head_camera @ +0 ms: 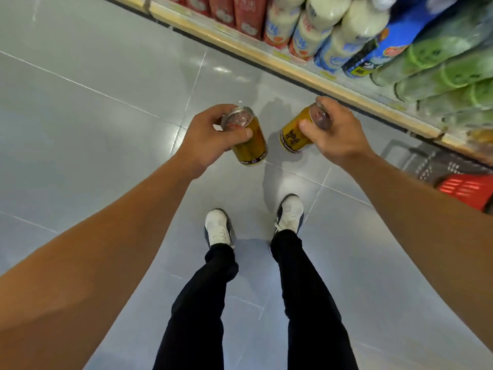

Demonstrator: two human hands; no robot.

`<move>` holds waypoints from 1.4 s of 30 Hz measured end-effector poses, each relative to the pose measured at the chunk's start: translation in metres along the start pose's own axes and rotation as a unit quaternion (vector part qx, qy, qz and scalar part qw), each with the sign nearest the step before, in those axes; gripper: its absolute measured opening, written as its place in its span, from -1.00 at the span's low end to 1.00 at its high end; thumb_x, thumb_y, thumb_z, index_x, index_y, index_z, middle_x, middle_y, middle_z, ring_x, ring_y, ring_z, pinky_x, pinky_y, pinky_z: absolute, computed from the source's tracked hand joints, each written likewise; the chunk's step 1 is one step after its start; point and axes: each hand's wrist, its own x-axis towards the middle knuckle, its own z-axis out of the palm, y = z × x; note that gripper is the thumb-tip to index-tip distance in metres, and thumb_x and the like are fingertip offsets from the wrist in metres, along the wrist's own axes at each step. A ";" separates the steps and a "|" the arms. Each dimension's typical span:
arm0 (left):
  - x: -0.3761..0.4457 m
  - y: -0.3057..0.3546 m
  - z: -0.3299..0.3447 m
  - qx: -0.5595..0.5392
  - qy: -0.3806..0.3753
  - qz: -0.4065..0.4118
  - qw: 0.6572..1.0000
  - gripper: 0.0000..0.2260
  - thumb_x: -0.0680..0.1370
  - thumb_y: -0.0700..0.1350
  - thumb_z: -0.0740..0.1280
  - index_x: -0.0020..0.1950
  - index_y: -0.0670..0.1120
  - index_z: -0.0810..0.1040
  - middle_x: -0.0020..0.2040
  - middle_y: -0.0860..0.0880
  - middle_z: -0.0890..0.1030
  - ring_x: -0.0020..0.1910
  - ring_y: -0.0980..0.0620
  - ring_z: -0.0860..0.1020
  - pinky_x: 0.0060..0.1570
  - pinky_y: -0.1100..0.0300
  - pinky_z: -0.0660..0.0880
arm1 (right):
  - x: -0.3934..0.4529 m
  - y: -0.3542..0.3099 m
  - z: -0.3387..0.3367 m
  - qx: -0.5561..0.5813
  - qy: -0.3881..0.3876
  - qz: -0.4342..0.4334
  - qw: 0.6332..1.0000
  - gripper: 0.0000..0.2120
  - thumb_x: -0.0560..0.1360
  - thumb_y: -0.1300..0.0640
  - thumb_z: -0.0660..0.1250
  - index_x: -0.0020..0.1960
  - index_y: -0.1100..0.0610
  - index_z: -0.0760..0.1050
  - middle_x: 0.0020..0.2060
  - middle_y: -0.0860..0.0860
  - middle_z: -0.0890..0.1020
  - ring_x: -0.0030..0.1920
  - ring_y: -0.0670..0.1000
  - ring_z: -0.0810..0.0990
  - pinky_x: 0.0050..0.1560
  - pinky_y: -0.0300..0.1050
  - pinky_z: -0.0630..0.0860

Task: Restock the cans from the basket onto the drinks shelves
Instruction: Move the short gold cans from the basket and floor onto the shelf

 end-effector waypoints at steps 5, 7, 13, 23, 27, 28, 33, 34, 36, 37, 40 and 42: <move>-0.101 0.110 -0.005 -0.009 -0.047 0.026 0.999 -0.60 0.38 -0.19 0.54 0.20 -0.07 0.60 0.02 -0.01 0.59 0.07 -0.05 0.61 0.01 -0.02 0.63 | -0.118 -0.083 -0.078 0.067 0.065 0.014 0.996 -0.69 0.50 0.00 0.40 0.19 0.08 0.51 -0.06 -0.05 0.54 -0.05 -0.04 0.51 -0.07 -0.38 0.43; -0.140 0.154 -0.004 -0.021 -0.061 0.040 0.997 -0.64 0.43 -0.27 0.49 0.21 -0.12 0.58 -0.03 0.01 0.58 -0.01 0.02 0.62 -0.04 0.05 0.63 | -0.162 -0.114 -0.107 0.085 0.085 0.010 0.993 -0.67 0.51 0.05 0.40 0.23 0.14 0.50 -0.02 0.00 0.54 -0.04 -0.03 0.50 -0.10 -0.54 0.37; -0.246 0.261 -0.002 -0.035 -0.115 0.089 0.989 -0.70 0.49 -0.21 0.44 0.22 -0.04 0.59 0.11 -0.03 0.59 0.12 -0.05 0.61 0.02 -0.03 0.61 | -0.282 -0.178 -0.197 0.120 0.141 -0.003 0.983 -0.58 0.42 -0.15 0.43 0.20 -0.02 0.51 0.00 -0.18 0.56 0.09 -0.04 0.57 0.17 0.10 0.56; -0.378 0.367 0.052 -0.013 -0.108 0.225 0.968 -0.68 0.43 -0.20 0.46 0.18 -0.06 0.61 -0.01 -0.05 0.62 -0.02 -0.04 0.61 -0.16 0.02 0.61 | -0.423 -0.210 -0.333 0.086 0.221 -0.081 0.968 -0.68 0.47 -0.10 0.40 0.12 0.06 0.53 0.03 0.01 0.61 0.00 -0.04 0.57 -0.01 -0.06 0.54; -0.419 0.402 0.078 -0.013 -0.089 0.266 0.960 -0.75 0.44 -0.18 0.48 0.09 0.05 0.64 0.02 0.00 0.63 0.03 -0.03 0.60 -0.06 -0.03 0.62 | -0.460 -0.221 -0.384 0.055 0.224 -0.123 0.965 -0.63 0.46 -0.10 0.44 0.20 0.01 0.49 0.04 -0.04 0.57 0.04 0.02 0.58 0.03 0.06 0.56; -0.426 0.411 0.084 -0.015 -0.089 0.277 0.957 -0.76 0.46 -0.19 0.46 0.09 0.04 0.63 0.02 0.02 0.62 0.02 0.00 0.60 -0.10 0.02 0.63 | -0.469 -0.223 -0.396 0.045 0.225 -0.136 0.964 -0.61 0.47 -0.07 0.44 0.23 0.02 0.48 0.07 -0.02 0.57 0.04 0.06 0.59 0.05 0.10 0.57; -0.444 0.461 0.107 -0.016 -0.085 0.334 0.939 -0.74 0.52 -0.19 0.40 0.21 -0.01 0.58 0.04 0.03 0.60 -0.05 0.07 0.57 -0.26 0.20 0.54 | -0.495 -0.244 -0.450 -0.012 0.275 -0.186 0.943 -0.43 0.47 -0.10 0.42 0.39 0.07 0.38 0.20 -0.02 0.51 0.15 0.03 0.50 0.12 -0.03 0.44; -0.443 0.472 0.111 -0.016 -0.082 0.343 0.936 -0.71 0.52 -0.19 0.40 0.23 -0.02 0.57 0.06 0.03 0.60 -0.05 0.07 0.57 -0.29 0.22 0.53 | -0.496 -0.248 -0.461 -0.018 0.279 -0.188 0.941 -0.44 0.47 -0.08 0.43 0.38 0.07 0.38 0.17 -0.03 0.51 0.13 0.02 0.50 0.09 -0.05 0.44; -0.439 0.493 0.117 -0.016 -0.082 0.358 0.930 -0.71 0.51 -0.17 0.41 0.23 0.01 0.56 0.09 0.03 0.60 0.01 0.03 0.58 -0.24 0.16 0.54 | -0.494 -0.255 -0.483 -0.028 0.290 -0.192 0.937 -0.44 0.44 -0.07 0.46 0.37 0.06 0.40 0.15 -0.02 0.53 0.11 0.04 0.54 0.03 -0.06 0.49; -0.435 0.504 0.120 -0.014 -0.083 0.363 0.928 -0.70 0.50 -0.16 0.42 0.22 0.03 0.56 0.11 0.03 0.60 0.06 0.01 0.58 -0.17 0.08 0.56 | -0.491 -0.259 -0.493 -0.039 0.297 -0.192 0.934 -0.43 0.43 -0.08 0.47 0.36 0.05 0.41 0.16 0.00 0.54 0.09 0.05 0.56 -0.01 -0.07 0.50; -0.421 0.536 0.129 -0.011 -0.092 0.375 0.922 -0.71 0.50 -0.16 0.42 0.22 0.00 0.57 0.08 0.05 0.60 0.07 0.03 0.59 -0.04 -0.01 0.58 | -0.479 -0.272 -0.520 -0.054 0.313 -0.199 0.927 -0.42 0.43 -0.05 0.48 0.37 0.08 0.41 0.15 0.00 0.54 0.11 0.05 0.55 0.03 -0.11 0.46; -0.406 0.556 0.134 -0.010 -0.101 0.378 0.920 -0.69 0.50 -0.17 0.43 0.24 -0.04 0.58 0.06 0.04 0.61 0.01 0.07 0.59 -0.08 0.05 0.56 | -0.467 -0.281 -0.537 -0.070 0.331 -0.199 0.920 -0.42 0.43 -0.04 0.48 0.37 0.10 0.41 0.14 0.00 0.54 0.14 0.03 0.53 0.05 -0.13 0.41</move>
